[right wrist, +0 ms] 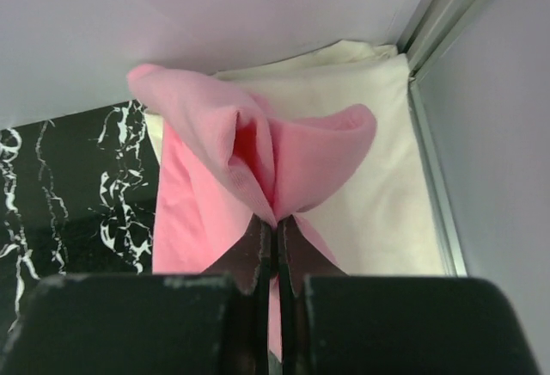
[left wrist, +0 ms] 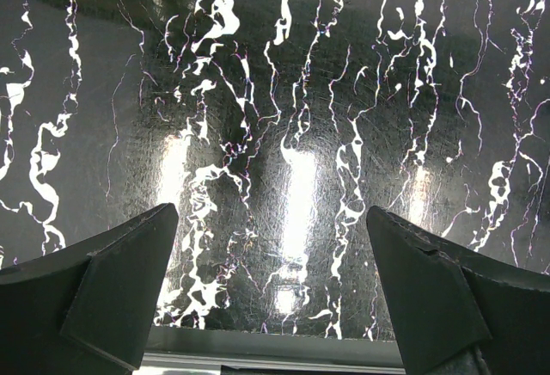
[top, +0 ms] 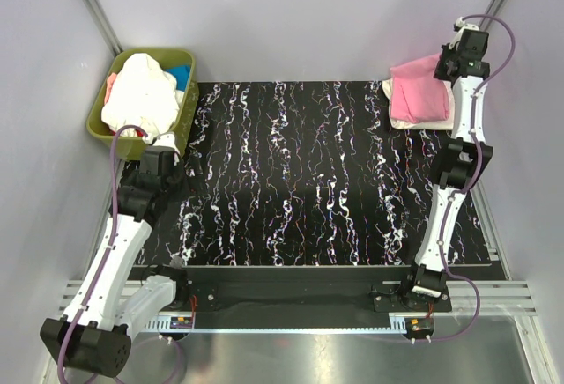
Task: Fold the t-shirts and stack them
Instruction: Neatly place the folded tshirt to the corner
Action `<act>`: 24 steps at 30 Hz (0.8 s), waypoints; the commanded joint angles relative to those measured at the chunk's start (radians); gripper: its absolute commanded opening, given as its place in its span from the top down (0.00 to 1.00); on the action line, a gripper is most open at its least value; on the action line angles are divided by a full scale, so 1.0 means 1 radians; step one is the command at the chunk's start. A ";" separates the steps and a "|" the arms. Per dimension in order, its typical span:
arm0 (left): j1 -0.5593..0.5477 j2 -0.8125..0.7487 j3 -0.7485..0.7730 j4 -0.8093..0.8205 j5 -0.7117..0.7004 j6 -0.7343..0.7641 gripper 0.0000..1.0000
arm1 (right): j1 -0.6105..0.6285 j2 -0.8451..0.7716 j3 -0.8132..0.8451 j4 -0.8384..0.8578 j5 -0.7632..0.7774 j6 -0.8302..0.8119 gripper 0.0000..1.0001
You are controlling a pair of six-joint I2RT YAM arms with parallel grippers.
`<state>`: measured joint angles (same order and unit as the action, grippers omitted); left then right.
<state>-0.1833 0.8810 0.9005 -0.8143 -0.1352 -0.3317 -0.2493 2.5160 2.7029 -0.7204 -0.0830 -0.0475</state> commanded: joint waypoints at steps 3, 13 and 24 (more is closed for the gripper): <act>0.004 0.006 0.000 0.033 -0.014 0.008 0.01 | -0.010 0.079 0.006 0.133 -0.006 -0.026 1.00; 0.004 0.015 0.002 0.029 -0.021 0.005 0.01 | -0.038 0.124 -0.048 0.306 0.205 -0.063 0.99; 0.004 0.007 0.002 0.029 -0.027 0.002 0.01 | -0.061 0.225 -0.052 0.464 0.301 0.041 0.00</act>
<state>-0.1833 0.8989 0.9005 -0.8150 -0.1368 -0.3321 -0.3042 2.7277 2.6427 -0.3248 0.1753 -0.0483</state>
